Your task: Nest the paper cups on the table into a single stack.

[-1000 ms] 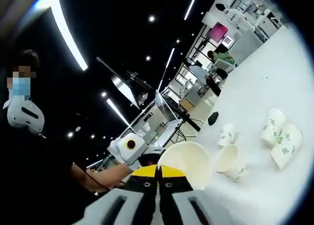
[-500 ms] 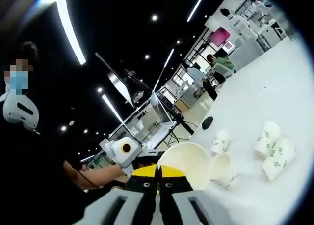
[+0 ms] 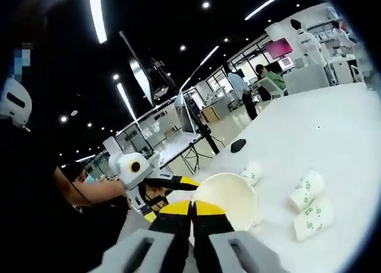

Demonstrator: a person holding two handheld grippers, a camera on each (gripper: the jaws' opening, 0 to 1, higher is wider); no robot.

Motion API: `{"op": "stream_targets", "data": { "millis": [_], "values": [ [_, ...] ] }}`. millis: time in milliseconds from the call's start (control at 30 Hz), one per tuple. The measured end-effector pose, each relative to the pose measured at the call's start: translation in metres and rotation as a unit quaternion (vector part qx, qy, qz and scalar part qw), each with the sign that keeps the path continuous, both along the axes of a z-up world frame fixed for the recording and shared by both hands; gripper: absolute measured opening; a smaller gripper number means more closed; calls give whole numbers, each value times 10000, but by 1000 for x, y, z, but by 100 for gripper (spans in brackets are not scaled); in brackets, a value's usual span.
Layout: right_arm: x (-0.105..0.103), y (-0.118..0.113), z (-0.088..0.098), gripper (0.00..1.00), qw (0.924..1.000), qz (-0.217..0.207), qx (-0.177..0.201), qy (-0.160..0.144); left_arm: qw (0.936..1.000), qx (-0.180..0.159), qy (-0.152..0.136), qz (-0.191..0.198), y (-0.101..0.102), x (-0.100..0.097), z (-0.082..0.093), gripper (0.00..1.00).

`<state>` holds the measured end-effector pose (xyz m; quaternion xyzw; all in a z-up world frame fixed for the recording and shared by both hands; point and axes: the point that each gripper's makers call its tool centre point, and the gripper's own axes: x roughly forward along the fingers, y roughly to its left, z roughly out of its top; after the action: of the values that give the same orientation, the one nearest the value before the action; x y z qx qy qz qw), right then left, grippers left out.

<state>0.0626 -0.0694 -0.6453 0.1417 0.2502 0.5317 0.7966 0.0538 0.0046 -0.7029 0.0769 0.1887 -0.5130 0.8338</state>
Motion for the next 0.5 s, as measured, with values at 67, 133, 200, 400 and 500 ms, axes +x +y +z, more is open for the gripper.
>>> {"op": "stream_targets", "data": {
  "millis": [67, 133, 200, 400, 500],
  "values": [
    [0, 2, -2, 0, 9999, 39, -125, -52, 10000, 4, -7, 26, 1, 0, -1, 70],
    [1, 2, -4, 0, 9995, 88, -279, -121, 10000, 24, -8, 38, 2, 0, -2, 71],
    [0, 4, -5, 0, 9988, 146, -420, -197, 10000, 24, 3, 66, 4, 0, -3, 73],
    [6, 1, -10, 0, 9945, 316, -922, -380, 9998, 8, 33, 177, 10, 2, -4, 75],
    [10, 0, -11, 0, 9914, 408, -1139, -495, 9997, 3, 56, 222, 12, 3, -6, 76]
  ]
}}
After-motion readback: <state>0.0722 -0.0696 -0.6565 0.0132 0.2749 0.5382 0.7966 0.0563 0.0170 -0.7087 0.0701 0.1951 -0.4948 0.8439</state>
